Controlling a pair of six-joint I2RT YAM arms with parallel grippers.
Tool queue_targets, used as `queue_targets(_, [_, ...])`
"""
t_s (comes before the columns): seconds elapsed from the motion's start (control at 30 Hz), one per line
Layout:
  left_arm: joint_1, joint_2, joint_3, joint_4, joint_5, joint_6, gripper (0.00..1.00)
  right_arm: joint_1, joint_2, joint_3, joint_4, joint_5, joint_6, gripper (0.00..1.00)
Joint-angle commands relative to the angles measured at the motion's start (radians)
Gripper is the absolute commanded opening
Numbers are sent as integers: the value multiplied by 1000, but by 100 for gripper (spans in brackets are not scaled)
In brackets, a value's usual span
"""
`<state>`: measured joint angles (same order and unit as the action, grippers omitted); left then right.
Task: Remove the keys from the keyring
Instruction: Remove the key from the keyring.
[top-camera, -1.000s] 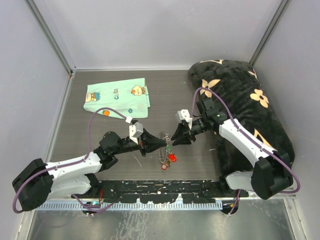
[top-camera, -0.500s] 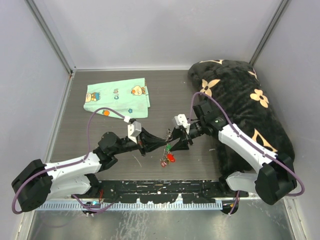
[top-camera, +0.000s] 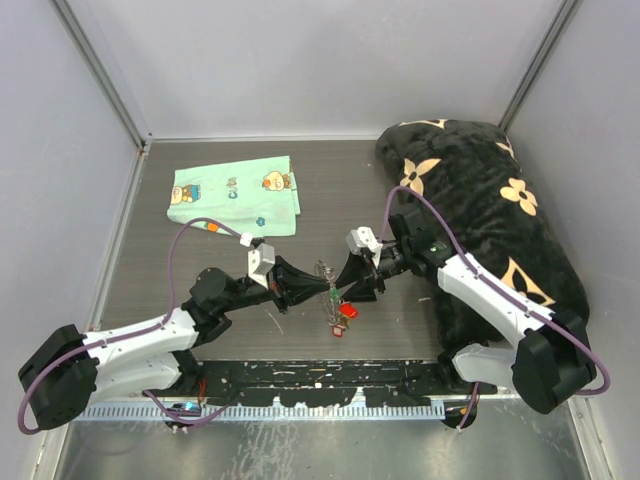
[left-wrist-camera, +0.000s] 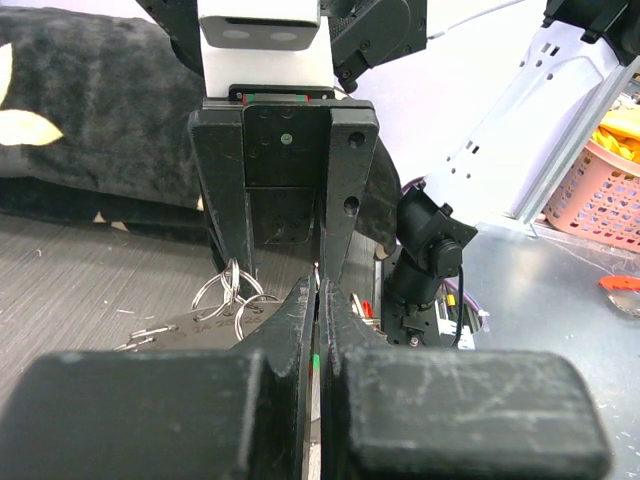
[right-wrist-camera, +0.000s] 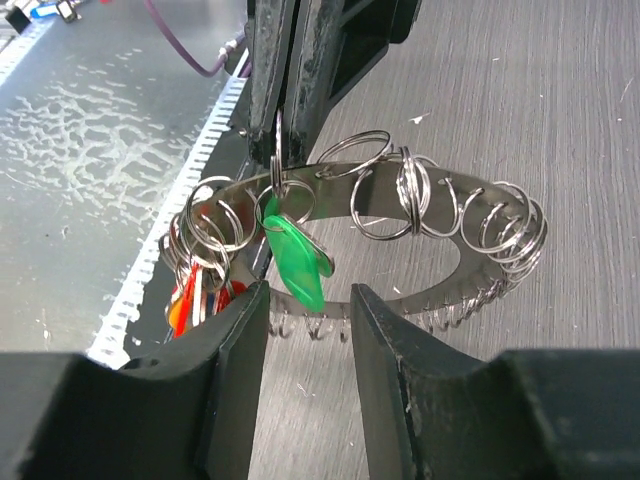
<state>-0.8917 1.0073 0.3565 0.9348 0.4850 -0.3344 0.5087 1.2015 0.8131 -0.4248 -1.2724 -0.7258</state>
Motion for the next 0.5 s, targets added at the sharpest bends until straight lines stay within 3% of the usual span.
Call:
queue_targets(0.0, [2, -30, 23, 103, -11, -17, 0, 4, -26, -3, 112, -53, 90, 44])
queue_targets(0.27, [-11, 8, 40, 129, -13, -22, 0, 4, -60, -43, 213, -41, 179, 43])
queue_targets(0.47, [-12, 24, 32, 159, -24, -20, 0, 1, -74, -42, 216, -33, 194, 31])
